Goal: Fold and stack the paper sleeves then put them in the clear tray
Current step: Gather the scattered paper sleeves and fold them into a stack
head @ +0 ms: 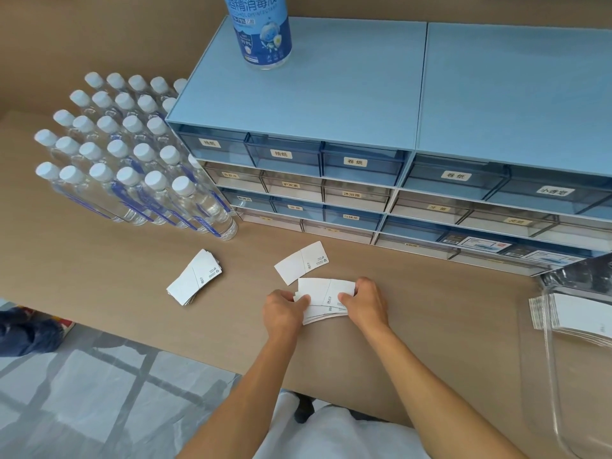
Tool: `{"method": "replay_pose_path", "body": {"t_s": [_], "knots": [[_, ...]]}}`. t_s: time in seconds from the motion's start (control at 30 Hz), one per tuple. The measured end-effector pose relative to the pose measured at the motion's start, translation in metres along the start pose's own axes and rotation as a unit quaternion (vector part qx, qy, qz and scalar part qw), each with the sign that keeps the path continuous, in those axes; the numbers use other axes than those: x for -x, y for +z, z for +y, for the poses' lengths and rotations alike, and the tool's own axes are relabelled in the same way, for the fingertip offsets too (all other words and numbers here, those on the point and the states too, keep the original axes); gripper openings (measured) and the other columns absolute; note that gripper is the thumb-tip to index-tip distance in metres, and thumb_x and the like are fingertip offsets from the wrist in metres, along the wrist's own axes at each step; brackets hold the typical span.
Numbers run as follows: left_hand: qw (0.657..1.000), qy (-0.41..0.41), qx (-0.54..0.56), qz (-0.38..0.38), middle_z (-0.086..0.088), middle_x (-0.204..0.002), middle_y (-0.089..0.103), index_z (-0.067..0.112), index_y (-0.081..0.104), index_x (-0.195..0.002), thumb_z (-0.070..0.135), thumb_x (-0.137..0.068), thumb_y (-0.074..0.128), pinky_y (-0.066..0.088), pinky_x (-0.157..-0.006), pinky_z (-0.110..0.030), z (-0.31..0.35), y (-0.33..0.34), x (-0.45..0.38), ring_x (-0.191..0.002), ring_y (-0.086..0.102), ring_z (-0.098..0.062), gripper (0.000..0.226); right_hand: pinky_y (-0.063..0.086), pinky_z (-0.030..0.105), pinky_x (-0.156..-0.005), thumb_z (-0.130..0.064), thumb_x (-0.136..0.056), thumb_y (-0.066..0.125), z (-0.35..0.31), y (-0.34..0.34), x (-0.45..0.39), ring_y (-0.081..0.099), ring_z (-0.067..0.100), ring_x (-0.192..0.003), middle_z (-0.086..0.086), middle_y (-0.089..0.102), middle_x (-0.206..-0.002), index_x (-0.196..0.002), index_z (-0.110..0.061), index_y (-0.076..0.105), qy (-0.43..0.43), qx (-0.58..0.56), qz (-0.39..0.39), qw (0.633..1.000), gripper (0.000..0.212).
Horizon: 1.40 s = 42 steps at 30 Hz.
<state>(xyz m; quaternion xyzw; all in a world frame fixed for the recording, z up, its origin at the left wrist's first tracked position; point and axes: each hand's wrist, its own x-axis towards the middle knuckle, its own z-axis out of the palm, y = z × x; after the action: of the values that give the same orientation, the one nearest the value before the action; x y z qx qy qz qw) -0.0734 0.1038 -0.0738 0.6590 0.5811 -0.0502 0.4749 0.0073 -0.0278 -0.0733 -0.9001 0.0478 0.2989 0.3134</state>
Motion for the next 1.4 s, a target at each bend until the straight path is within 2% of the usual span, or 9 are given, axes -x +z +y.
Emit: {"method": "replay_pose_path", "body": {"t_s": [0.17, 0.27, 0.37, 0.5, 0.67, 0.83, 0.97, 1.17, 1.4], "knots": [[0.999, -0.008, 0.037, -0.021, -0.004, -0.083, 0.069, 0.008, 0.067, -0.088, 0.028, -0.077, 0.079, 0.044, -0.063, -0.026, -0.003, 0.000, -0.004, -0.071, 0.062, -0.020, 0.026, 0.043, 0.030, -0.070, -0.020, -0.078, 0.072, 0.001, -0.002, 0.001, 0.064, 0.030, -0.089, 0.004, 0.065, -0.092, -0.097, -0.008, 0.056, 0.007, -0.064, -0.003, 0.998, 0.028], [0.998, -0.005, 0.056, -0.037, -0.004, -0.078, 0.068, 0.008, 0.064, -0.081, 0.028, -0.077, 0.080, 0.046, -0.062, -0.027, -0.006, -0.001, -0.005, -0.066, 0.059, -0.020, 0.025, 0.056, 0.037, -0.078, -0.016, -0.076, 0.075, 0.002, -0.001, -0.001, 0.069, 0.027, -0.084, 0.004, 0.071, -0.088, -0.086, -0.013, 0.064, 0.020, -0.122, -0.024, 0.992, 0.016], [0.997, 0.004, 0.074, -0.038, -0.004, -0.075, 0.065, 0.011, 0.060, -0.075, 0.027, -0.077, 0.080, 0.047, -0.063, -0.030, -0.008, -0.003, -0.008, -0.064, 0.057, -0.021, 0.026, 0.054, 0.035, -0.076, -0.012, -0.077, 0.075, 0.001, -0.001, -0.003, 0.066, 0.024, -0.076, 0.002, 0.068, -0.077, -0.072, -0.017, 0.061, 0.022, -0.145, -0.043, 0.988, 0.016], [0.995, 0.009, 0.092, -0.027, -0.005, -0.071, 0.062, 0.012, 0.059, -0.074, 0.027, -0.078, 0.079, 0.046, -0.063, -0.031, -0.002, -0.009, -0.013, -0.062, 0.055, -0.022, 0.026, 0.053, 0.035, -0.076, -0.012, -0.079, 0.072, -0.012, 0.000, -0.007, 0.066, 0.025, -0.079, 0.004, 0.069, -0.082, -0.070, -0.019, 0.057, 0.012, -0.159, -0.044, 0.986, 0.019], [0.993, -0.003, 0.116, -0.010, -0.005, -0.069, 0.061, 0.012, 0.056, -0.073, 0.025, -0.078, 0.080, 0.044, -0.059, -0.029, 0.011, -0.014, -0.024, -0.059, 0.052, -0.022, 0.027, 0.050, 0.031, -0.072, -0.013, -0.082, 0.071, -0.035, 0.001, -0.019, 0.066, 0.025, -0.082, 0.008, 0.070, -0.090, -0.084, -0.010, 0.063, -0.009, -0.151, -0.039, 0.988, 0.009], [0.993, -0.014, 0.116, 0.002, -0.005, -0.070, 0.061, 0.009, 0.057, -0.080, 0.024, -0.080, 0.079, 0.039, -0.052, -0.026, 0.025, -0.018, -0.037, -0.055, 0.051, -0.018, 0.027, 0.047, 0.027, -0.068, -0.013, -0.083, 0.071, -0.059, 0.002, -0.037, 0.068, 0.025, -0.081, 0.010, 0.073, -0.094, -0.094, -0.001, 0.069, -0.008, -0.126, -0.040, 0.991, 0.017], [0.993, -0.037, 0.116, 0.010, -0.014, -0.089, 0.071, 0.004, 0.062, -0.089, 0.027, -0.075, 0.082, 0.053, -0.072, -0.033, 0.042, -0.021, -0.048, -0.079, 0.068, -0.029, 0.033, 0.059, 0.037, -0.076, -0.019, -0.078, 0.071, -0.076, 0.007, -0.053, 0.070, 0.028, -0.086, 0.011, 0.074, -0.094, -0.081, -0.007, 0.067, -0.005, -0.098, -0.037, 0.995, 0.013], [0.992, -0.058, 0.115, 0.020, -0.018, -0.104, 0.073, -0.003, 0.067, -0.102, 0.023, -0.073, 0.082, 0.057, -0.086, -0.042, 0.061, -0.024, -0.069, -0.096, 0.071, -0.035, 0.042, 0.058, 0.043, -0.086, -0.028, -0.076, 0.071, -0.088, 0.021, -0.073, 0.068, 0.031, -0.096, 0.011, 0.071, -0.103, -0.100, -0.009, 0.065, 0.007, -0.070, -0.037, 0.997, 0.031], [0.994, -0.057, 0.087, 0.031, -0.013, -0.093, 0.075, 0.018, 0.059, -0.074, 0.027, -0.068, 0.083, 0.059, -0.084, -0.047, 0.060, -0.024, -0.078, -0.090, 0.072, -0.034, 0.027, 0.052, 0.038, -0.088, -0.023, -0.083, 0.069, -0.088, 0.029, -0.074, 0.063, 0.034, -0.107, 0.014, 0.064, -0.117, -0.115, -0.006, 0.058, 0.009, -0.079, -0.024, 0.997, 0.038]]}}
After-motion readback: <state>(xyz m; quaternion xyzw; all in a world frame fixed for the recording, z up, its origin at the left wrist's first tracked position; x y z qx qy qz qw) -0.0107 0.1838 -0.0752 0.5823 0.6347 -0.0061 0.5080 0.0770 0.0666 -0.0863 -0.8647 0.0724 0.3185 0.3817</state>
